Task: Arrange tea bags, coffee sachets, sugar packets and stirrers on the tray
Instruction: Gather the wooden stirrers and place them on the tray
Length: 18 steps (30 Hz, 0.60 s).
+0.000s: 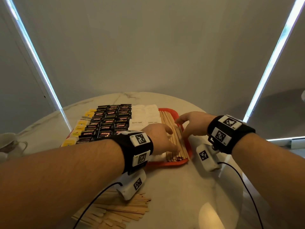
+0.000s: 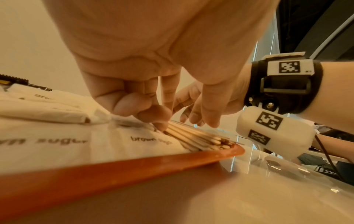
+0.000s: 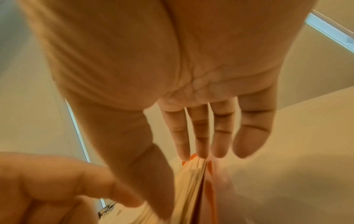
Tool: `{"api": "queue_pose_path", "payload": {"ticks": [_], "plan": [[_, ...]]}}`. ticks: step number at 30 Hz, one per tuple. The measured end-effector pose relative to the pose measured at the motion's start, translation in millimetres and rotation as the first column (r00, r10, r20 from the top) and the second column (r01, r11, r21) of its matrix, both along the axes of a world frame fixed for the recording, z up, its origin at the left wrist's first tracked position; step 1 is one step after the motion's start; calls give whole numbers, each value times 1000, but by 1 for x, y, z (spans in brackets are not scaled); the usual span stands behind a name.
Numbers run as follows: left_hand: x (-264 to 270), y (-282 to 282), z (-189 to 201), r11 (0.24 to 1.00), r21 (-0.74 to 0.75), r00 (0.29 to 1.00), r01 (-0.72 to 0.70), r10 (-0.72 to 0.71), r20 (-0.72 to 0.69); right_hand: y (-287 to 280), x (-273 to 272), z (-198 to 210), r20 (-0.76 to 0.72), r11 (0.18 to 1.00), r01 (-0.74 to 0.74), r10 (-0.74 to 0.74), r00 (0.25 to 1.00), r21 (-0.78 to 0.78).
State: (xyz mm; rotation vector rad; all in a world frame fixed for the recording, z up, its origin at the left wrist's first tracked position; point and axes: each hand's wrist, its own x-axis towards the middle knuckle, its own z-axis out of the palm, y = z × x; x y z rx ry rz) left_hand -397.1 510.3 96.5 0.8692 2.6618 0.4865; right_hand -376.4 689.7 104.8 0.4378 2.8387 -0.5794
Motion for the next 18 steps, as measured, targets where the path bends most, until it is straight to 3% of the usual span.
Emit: {"api": "queue_pose_path", "payload": {"ticks": [12,18], "plan": [[17,25,4,992,-86,995,98,-99,-13,10,2,-12,-37,998,11,-13,999,-60],[12,25,0,995,-88,998,46,-49,-30,7,1,-13,-68,1000,-22,20,998,-22]]}}
